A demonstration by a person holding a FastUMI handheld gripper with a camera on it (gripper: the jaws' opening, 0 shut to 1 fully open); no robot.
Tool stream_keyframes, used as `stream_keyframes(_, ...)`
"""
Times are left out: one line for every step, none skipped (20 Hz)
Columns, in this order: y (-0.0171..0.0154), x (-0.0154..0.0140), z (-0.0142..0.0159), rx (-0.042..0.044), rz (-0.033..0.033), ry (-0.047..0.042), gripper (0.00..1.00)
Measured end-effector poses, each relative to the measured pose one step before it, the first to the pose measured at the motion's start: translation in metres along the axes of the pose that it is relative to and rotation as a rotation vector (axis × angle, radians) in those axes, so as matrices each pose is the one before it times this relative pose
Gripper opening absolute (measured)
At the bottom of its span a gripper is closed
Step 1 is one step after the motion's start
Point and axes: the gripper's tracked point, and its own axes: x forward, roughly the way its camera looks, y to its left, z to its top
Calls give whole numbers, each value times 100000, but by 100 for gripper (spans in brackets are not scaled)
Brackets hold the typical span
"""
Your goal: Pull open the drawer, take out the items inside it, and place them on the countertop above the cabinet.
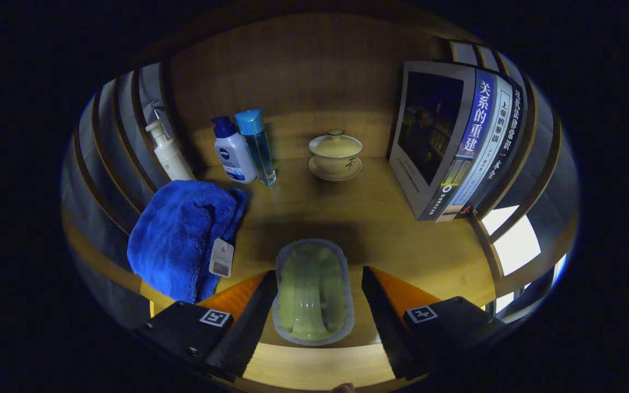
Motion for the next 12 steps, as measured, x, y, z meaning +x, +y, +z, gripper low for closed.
stream_keyframes(373,-822,-22,-57,1990,-1870,100)
stream_keyframes(459,-868,78,648,2616,-3999,100)
stream_keyframes(592,-971,-345,880,2492,-2663,100)
stream_keyframes(672,-1118,-260,1336,3012,-3187,100)
stream_keyframes(601,-1332,-160,1055,2345,-3168,100)
stream_keyframes(494,-1367,-82,-316,1846,-2738,100)
stream_keyframes(363,-1353,67,-1534,959,-2655,99)
stream_keyframes(366,-1268,433,-1982,636,-3819,99)
stream_keyframes(243,-1266,661,-1953,108,-4852,99)
stream_keyframes(348,-1437,768,-1490,199,-5850,99)
stream_keyframes(705,-1485,992,-1104,552,-6024,99)
stream_keyframes(644,-1316,802,-927,432,-5290,98)
